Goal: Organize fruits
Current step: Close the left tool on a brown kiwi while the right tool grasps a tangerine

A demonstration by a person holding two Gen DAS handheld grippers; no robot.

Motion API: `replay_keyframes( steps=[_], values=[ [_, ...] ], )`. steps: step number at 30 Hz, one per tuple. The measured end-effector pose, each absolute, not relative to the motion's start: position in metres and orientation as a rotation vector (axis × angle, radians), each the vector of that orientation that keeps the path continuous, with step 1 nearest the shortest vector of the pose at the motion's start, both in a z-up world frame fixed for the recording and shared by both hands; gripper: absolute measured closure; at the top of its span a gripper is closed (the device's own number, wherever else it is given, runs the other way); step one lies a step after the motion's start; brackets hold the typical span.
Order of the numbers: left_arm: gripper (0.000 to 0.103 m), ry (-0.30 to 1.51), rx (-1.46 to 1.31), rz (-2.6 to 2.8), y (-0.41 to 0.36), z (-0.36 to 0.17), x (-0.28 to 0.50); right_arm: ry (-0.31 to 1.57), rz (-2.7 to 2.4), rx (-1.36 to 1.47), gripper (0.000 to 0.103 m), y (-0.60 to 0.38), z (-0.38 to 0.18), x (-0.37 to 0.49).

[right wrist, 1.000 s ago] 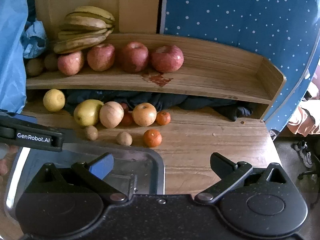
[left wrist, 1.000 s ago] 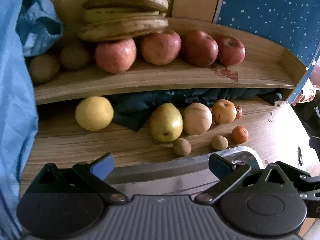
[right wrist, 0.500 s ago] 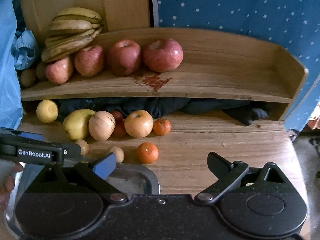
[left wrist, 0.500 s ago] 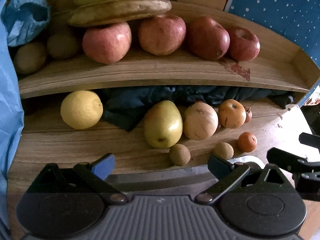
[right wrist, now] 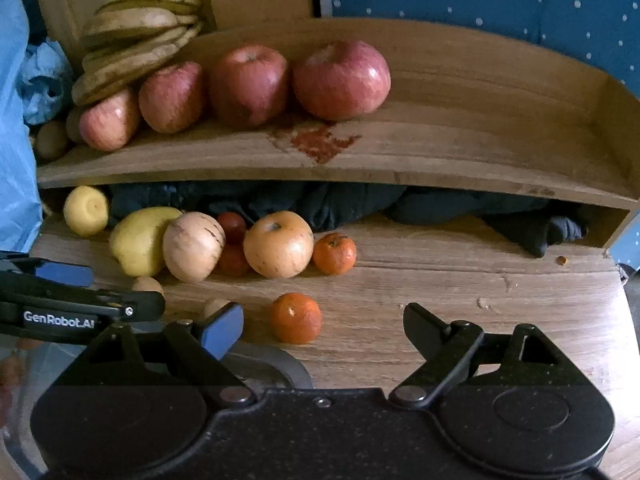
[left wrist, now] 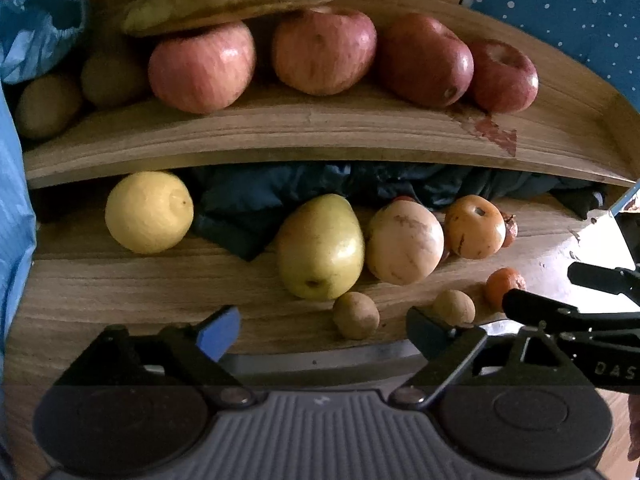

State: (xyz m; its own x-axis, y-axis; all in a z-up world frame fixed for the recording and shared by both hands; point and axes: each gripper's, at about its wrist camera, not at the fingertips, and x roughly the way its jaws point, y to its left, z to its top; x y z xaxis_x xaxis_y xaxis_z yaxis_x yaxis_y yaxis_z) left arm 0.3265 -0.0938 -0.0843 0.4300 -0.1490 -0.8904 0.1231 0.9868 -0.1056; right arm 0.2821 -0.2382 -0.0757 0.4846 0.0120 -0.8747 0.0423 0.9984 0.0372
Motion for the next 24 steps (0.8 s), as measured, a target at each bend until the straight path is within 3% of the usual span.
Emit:
replay_keyframes(
  steps=[14,24],
  values=[
    [0.023,1.161,-0.109,-0.164,-0.0928,-0.0895,0.3291,1.092,0.033,0.085,0.036,-0.2358,-0.0839,0.2875],
    [0.047,1.172,-0.171,-0.17,-0.0987,-0.0917,0.3346,1.109,0.043,0.111,0.049,-0.2362,-0.0873,0.2888]
  ],
)
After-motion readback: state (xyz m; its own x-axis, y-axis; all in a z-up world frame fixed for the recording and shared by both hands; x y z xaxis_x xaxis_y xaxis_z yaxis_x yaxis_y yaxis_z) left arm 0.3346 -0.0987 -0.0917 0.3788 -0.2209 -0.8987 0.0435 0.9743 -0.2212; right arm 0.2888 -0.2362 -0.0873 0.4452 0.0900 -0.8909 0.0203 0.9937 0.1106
